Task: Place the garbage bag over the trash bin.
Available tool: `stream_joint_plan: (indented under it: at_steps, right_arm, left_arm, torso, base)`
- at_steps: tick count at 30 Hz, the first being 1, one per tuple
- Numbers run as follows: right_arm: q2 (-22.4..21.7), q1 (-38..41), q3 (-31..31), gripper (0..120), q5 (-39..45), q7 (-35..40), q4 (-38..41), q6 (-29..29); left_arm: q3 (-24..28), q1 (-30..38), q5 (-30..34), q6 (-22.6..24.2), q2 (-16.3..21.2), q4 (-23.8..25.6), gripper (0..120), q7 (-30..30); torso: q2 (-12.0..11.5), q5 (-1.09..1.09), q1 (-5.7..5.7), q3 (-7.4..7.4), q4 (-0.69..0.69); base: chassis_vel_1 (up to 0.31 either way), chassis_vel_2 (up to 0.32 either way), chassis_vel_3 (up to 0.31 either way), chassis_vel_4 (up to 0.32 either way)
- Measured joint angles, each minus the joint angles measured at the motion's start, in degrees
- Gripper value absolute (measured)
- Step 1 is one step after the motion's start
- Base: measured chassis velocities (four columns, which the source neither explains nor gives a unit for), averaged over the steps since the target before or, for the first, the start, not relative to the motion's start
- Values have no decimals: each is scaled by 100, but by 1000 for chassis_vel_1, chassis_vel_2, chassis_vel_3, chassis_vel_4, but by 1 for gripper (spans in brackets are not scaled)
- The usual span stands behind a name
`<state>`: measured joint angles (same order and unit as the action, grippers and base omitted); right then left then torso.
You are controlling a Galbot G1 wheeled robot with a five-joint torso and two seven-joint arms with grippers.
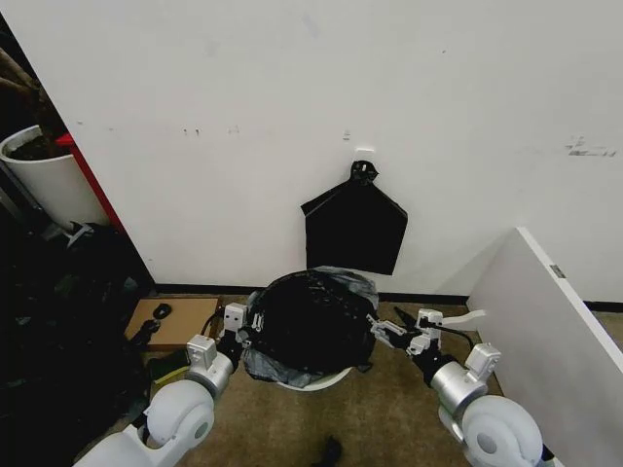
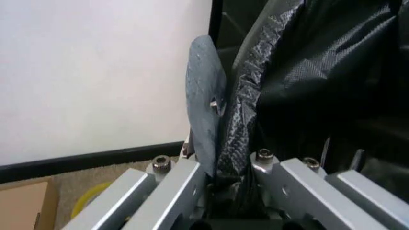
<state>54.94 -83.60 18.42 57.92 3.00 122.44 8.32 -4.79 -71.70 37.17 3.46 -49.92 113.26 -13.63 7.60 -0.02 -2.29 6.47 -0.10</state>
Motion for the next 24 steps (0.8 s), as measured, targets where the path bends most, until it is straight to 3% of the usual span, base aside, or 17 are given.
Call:
stream_joint_plan:
  at_steps: [10,15,24]
  right_arm:
    - [183,-63,-3,100,230,560,325,-9]
    - [240,-165,-135,100,522,1353,758,288]
    - [328,-671,-289,100,574,1720,1390,1037]
  left_arm:
    - [13,53,428,-31,-126,-19,1,-328]
    - [63,90,530,-433,-316,-179,1,-610]
    - [174,273,586,-628,-469,-258,1,-718]
  torso:
    - [0,0,0,0,-2]
    - [0,-2,0,0,2]
    - [0,0,0,0,0]
  base:
    - [0,0,0,0]
    - [0,0,0,0]
    - [0,0,0,0]
